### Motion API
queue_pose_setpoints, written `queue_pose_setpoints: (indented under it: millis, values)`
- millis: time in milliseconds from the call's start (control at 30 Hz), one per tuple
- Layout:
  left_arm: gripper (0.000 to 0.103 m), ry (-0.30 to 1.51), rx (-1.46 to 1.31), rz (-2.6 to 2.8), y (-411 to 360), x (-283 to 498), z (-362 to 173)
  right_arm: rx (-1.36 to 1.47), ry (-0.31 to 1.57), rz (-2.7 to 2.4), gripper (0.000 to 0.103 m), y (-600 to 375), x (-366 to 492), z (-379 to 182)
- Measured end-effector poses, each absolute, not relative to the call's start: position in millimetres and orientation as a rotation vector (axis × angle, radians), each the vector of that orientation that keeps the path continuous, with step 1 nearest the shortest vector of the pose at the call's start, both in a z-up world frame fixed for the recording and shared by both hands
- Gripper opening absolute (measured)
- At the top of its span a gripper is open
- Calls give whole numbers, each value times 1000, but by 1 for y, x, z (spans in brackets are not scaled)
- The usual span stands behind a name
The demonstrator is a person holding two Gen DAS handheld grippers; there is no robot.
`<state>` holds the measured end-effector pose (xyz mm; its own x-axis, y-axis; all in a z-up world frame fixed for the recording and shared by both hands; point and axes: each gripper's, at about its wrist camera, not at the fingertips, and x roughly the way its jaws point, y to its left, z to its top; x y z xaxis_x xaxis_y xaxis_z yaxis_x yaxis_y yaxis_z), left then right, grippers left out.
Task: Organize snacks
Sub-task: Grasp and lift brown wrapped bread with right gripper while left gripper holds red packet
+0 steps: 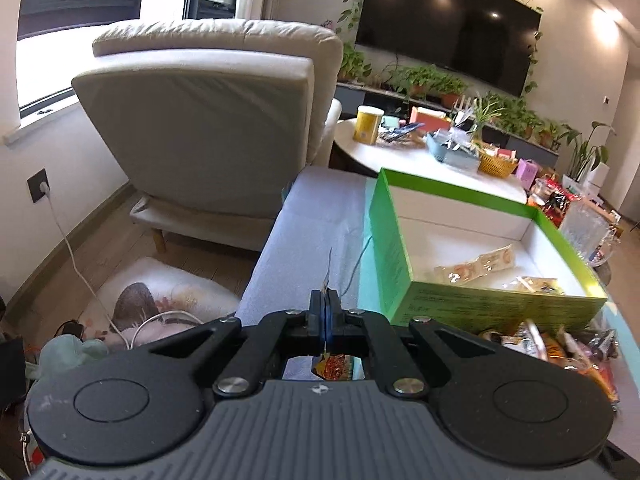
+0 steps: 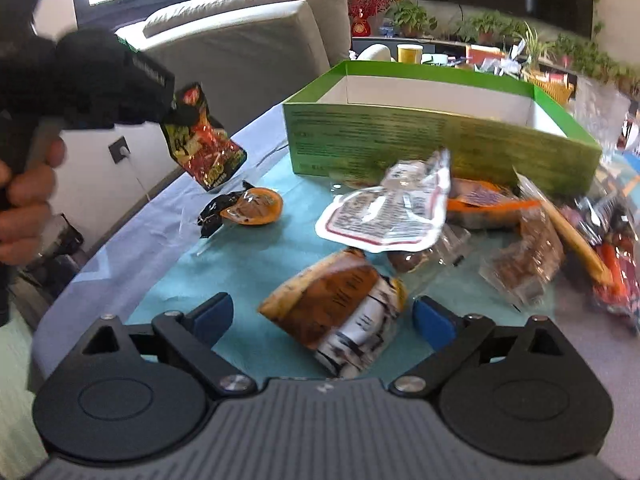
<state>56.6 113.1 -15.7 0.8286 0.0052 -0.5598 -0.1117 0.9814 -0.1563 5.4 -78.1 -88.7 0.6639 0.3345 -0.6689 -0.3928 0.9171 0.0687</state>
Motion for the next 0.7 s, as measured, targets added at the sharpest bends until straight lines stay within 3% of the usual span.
queue_pose_setpoints:
  millis: [467, 700]
  values:
    - [1, 513, -180, -22, 99, 39, 7, -74, 718, 400, 42, -105, -12, -75]
    - [1, 494, -166, -45, 87, 41, 15, -52, 588, 442, 42, -114, -21, -37]
